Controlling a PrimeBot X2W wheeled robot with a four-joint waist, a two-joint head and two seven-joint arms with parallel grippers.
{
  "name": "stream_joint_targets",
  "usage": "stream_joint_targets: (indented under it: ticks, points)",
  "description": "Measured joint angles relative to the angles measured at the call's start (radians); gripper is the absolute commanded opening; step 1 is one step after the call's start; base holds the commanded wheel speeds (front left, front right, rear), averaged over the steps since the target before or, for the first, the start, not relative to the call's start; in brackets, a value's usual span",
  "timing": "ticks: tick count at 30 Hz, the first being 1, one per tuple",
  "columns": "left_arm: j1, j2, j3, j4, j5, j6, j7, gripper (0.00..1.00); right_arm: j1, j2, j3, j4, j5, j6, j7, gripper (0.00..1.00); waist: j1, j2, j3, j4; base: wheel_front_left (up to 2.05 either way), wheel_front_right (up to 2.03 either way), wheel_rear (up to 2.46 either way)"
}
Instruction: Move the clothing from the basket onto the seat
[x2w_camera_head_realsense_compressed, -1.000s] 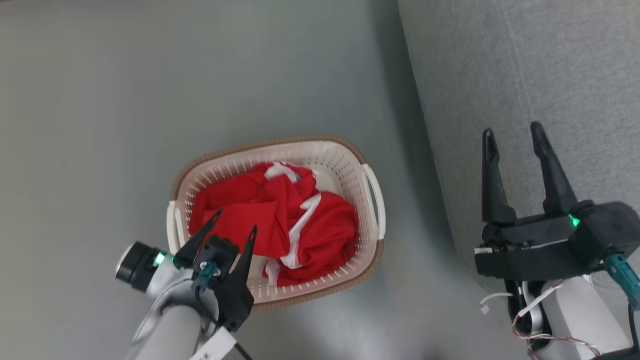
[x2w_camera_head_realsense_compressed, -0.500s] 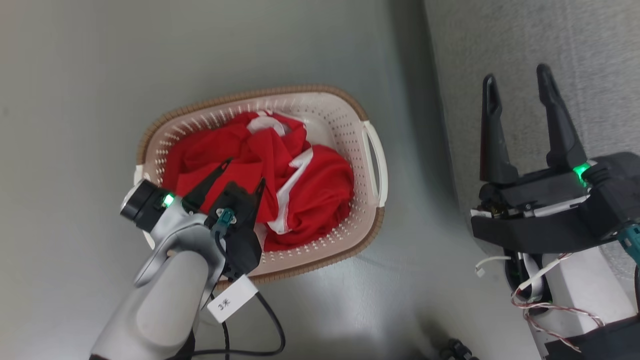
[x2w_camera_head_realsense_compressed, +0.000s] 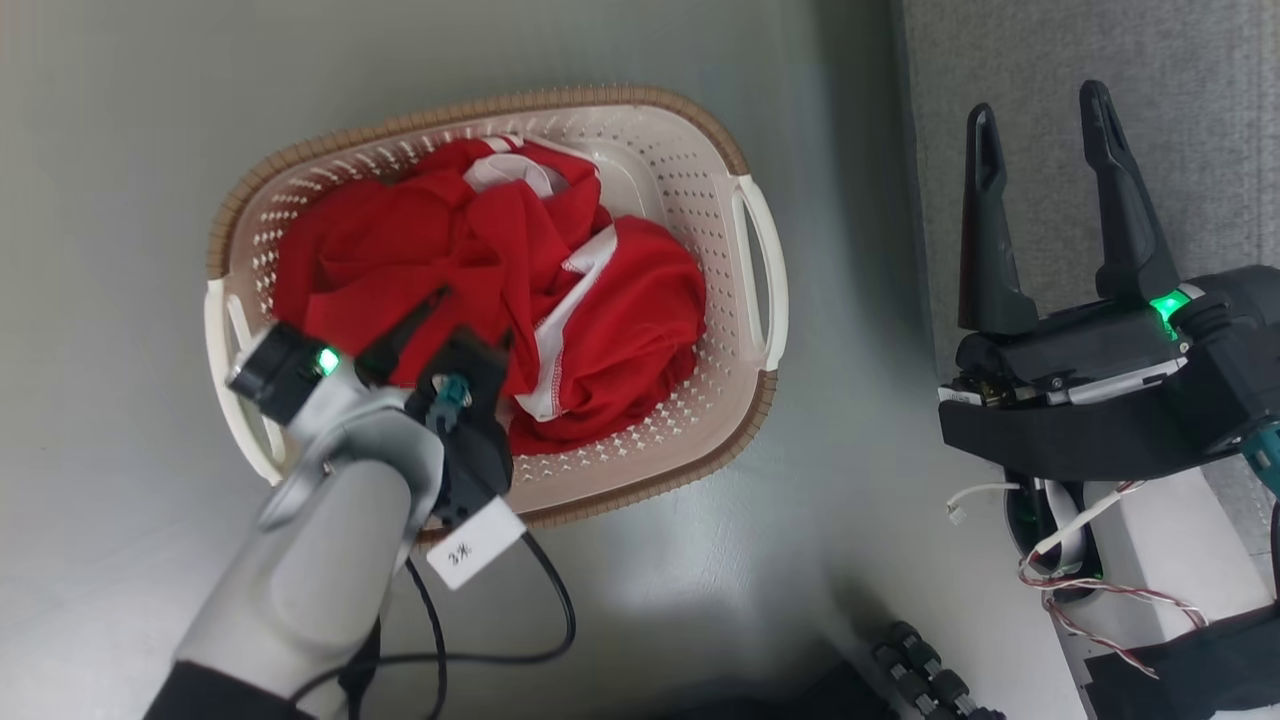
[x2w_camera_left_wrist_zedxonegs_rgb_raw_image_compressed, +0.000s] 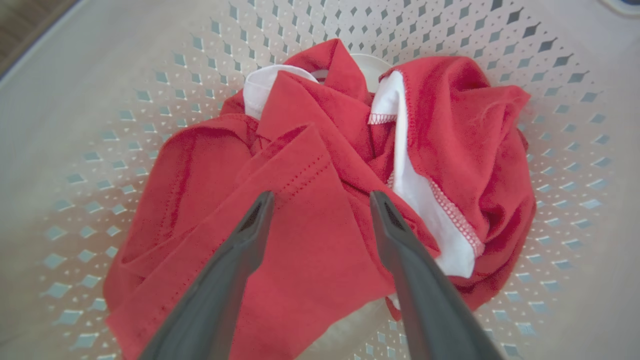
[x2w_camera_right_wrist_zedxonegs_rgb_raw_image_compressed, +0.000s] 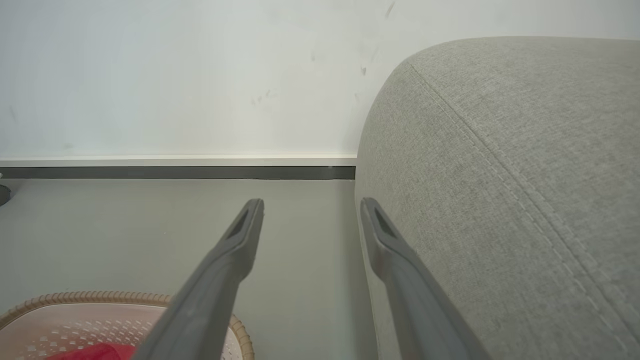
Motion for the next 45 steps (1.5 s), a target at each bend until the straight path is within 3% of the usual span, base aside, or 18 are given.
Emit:
stream_joint_targets:
  ticks: [17, 18, 19, 20, 21, 34, 45]
  points:
    - [-0.096, 0.008, 0.020, 0.108, 0.028, 0.087, 0.001, 1.00, -0.025, 0.020, 0.001, 0.018, -0.007, 0.004, 0.000, 1.00, 0.0000, -0.0002, 0.073, -0.026, 0.00, 0.00, 0.00]
    - [-0.098, 0.007, 0.020, 0.114, 0.028, 0.088, 0.001, 0.96, -0.026, 0.021, 0.001, 0.019, -0.007, 0.005, 0.000, 1.00, -0.0002, -0.0002, 0.073, -0.027, 0.00, 0.00, 0.00]
    - [-0.100, 0.007, 0.020, 0.120, 0.028, 0.091, 0.001, 0.67, -0.027, 0.022, 0.001, 0.020, -0.007, 0.005, 0.000, 1.00, -0.0002, -0.0002, 0.073, -0.027, 0.00, 0.00, 0.00]
    - [-0.101, 0.006, 0.019, 0.126, 0.028, 0.095, 0.001, 0.30, -0.027, 0.023, 0.001, 0.022, -0.007, 0.008, 0.000, 1.00, -0.0002, -0.0002, 0.073, -0.028, 0.00, 0.00, 0.00]
    - [-0.102, 0.006, 0.018, 0.130, 0.028, 0.095, 0.000, 0.00, -0.028, 0.024, 0.001, 0.024, -0.007, 0.009, 0.000, 1.00, -0.0002, -0.0002, 0.073, -0.028, 0.00, 0.00, 0.00]
    - [-0.102, -0.037, 0.009, 0.161, 0.007, 0.093, -0.102, 0.00, -0.036, 0.033, -0.012, 0.097, -0.008, 0.020, 0.000, 1.00, -0.0001, -0.0002, 0.008, -0.017, 0.00, 0.00, 0.00]
    - [-0.064, -0.058, 0.005, 0.153, -0.056, 0.058, -0.170, 0.00, -0.020, 0.032, -0.031, 0.175, -0.007, 0.030, 0.000, 1.00, -0.0002, -0.0002, -0.099, 0.010, 0.00, 0.00, 0.00]
